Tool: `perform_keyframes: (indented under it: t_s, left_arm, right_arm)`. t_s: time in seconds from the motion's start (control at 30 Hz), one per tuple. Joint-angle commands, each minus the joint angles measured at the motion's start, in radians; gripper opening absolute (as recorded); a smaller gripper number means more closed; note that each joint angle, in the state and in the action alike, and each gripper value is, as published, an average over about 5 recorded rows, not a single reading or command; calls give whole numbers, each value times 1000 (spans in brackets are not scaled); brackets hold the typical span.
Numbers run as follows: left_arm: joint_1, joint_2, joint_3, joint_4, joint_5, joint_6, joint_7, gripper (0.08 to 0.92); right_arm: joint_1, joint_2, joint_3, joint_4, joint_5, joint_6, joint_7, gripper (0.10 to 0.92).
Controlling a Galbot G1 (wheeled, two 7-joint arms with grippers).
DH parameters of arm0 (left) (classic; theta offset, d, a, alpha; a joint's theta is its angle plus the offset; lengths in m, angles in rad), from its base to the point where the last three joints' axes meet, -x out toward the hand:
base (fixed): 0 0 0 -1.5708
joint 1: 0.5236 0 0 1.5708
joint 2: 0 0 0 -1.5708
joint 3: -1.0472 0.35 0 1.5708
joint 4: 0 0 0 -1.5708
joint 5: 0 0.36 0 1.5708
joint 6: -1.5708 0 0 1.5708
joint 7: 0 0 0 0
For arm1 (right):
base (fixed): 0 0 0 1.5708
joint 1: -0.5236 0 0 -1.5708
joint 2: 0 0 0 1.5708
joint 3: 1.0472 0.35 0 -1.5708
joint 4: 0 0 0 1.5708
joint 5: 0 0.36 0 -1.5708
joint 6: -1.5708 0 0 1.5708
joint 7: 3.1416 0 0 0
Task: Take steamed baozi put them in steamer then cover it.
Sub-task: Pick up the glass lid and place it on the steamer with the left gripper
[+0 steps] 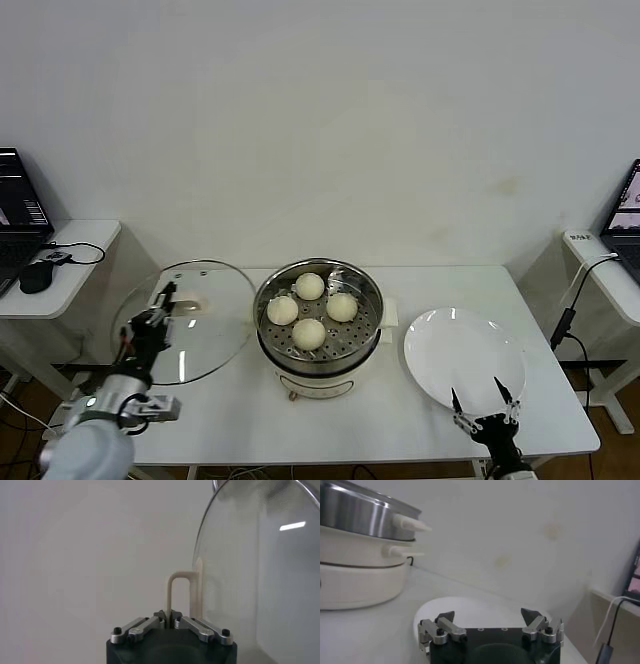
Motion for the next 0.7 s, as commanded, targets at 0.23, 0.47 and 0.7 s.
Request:
perform_keyframes:
  t_s: [0.23, 0.47, 0.7]
  left_arm:
    - [-334, -145, 412, 41, 223, 166, 193, 137]
    - [-463, -262, 510, 144, 324, 185, 235, 137]
    - [-509, -332, 559, 227, 341, 184, 230, 137]
  right_arm:
    - [-6, 59, -13, -28, -168, 33, 49, 823]
    - [-5, 86, -10, -43, -195, 45, 59, 823]
    - [-1, 87, -5, -67, -200, 60, 62, 823]
